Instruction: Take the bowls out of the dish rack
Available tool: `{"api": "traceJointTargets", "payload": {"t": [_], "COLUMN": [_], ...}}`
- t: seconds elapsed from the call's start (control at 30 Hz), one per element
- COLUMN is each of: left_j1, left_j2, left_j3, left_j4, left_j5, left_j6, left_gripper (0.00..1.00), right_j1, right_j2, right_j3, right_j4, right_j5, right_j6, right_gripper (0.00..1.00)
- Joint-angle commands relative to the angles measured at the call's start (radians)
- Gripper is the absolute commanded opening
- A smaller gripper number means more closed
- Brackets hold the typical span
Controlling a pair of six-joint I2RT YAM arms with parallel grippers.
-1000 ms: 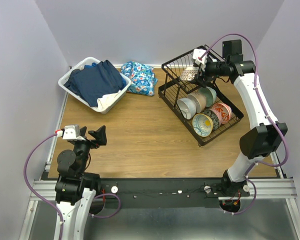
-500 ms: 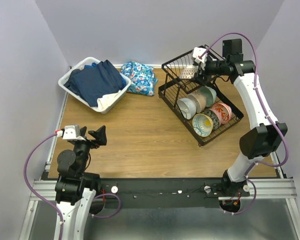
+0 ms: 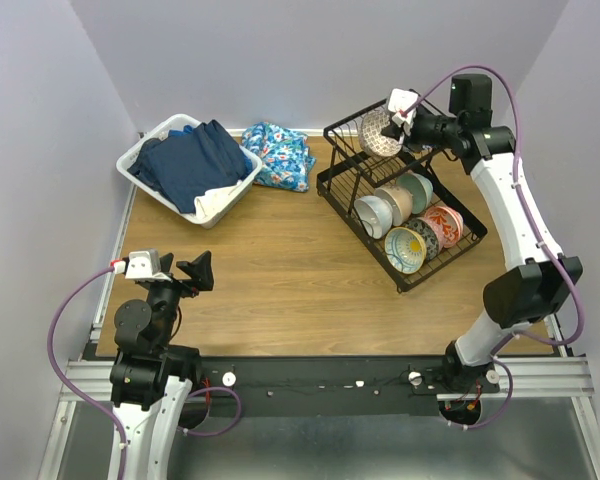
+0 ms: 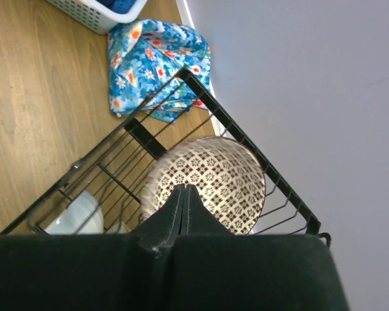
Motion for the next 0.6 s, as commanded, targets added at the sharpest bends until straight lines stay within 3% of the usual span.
{"api": "traceJointTargets", "payload": {"t": [0.0, 0.23, 0.3, 0.43, 0.57], "left_j1": [0.0, -0.002, 0.0, 0.0, 0.0], "left_j2": [-0.006, -0.006, -0.006, -0.004, -0.001], "left_j3": [-0.006, -0.005, -0.005, -0.006, -0.006], "left_j4": [0.019, 0.019, 0.021, 0.021, 0.021], "left_j5": [0.015, 0.015, 0.015, 0.017, 0.018], "left_j6": [0.01, 0.008, 0.01, 0.008, 0.01], "left_gripper": [0.99, 0.99, 0.99, 0.99, 0.99], "right_j1": [0.008, 0.011, 0.014, 0.016, 0.025], "right_j2": [-0.07, -0.138, -0.147, -0.171, -0.191], "right_j3": [-0.105, -0.228, -0.251, -0.294, -0.342], "right_j4": [0.03, 0.206, 0.265, 0.444, 0.576], "right_j5": [0.01, 0.046, 0.068, 0.106, 0.206], "right_j6": [0.049, 0.155, 0.268, 0.519, 0.807], "right_gripper": [0.04, 0.12, 0.15, 0.53, 0.56]}}
